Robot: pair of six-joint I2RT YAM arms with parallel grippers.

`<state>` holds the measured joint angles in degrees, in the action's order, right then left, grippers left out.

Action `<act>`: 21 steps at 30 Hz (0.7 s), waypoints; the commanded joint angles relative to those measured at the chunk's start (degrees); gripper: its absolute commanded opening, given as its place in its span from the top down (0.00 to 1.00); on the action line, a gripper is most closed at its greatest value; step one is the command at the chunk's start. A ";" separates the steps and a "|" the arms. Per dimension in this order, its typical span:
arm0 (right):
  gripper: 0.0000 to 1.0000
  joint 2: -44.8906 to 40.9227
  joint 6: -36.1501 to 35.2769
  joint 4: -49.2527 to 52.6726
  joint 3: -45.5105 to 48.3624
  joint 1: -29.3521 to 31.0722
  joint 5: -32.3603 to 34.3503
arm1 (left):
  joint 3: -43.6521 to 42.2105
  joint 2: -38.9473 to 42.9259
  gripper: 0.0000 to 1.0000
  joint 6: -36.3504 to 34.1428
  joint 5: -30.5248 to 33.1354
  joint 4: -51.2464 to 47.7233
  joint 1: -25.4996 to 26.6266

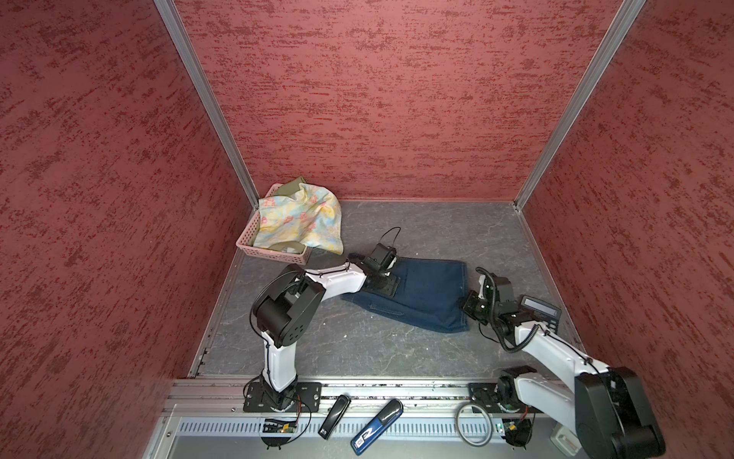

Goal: Fold and stack the skirts

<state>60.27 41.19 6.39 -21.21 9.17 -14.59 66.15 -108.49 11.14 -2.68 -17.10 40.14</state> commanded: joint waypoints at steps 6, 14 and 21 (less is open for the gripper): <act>1.00 1.21 -7.37 6.19 -13.04 -0.07 3.68 | 0.54 -4.03 0.33 2.61 -0.75 -2.30 0.11; 1.00 5.09 -11.30 13.83 -26.42 0.83 1.57 | 3.77 -8.35 0.38 5.32 -0.05 -2.98 2.22; 1.00 10.00 -11.76 19.70 -34.55 7.31 2.89 | 5.82 -10.64 0.38 7.14 0.04 -2.04 2.73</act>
<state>68.82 30.57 22.65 -52.47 13.74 -13.15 73.14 -114.80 16.16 -1.32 -14.66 42.50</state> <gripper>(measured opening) 0.095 0.619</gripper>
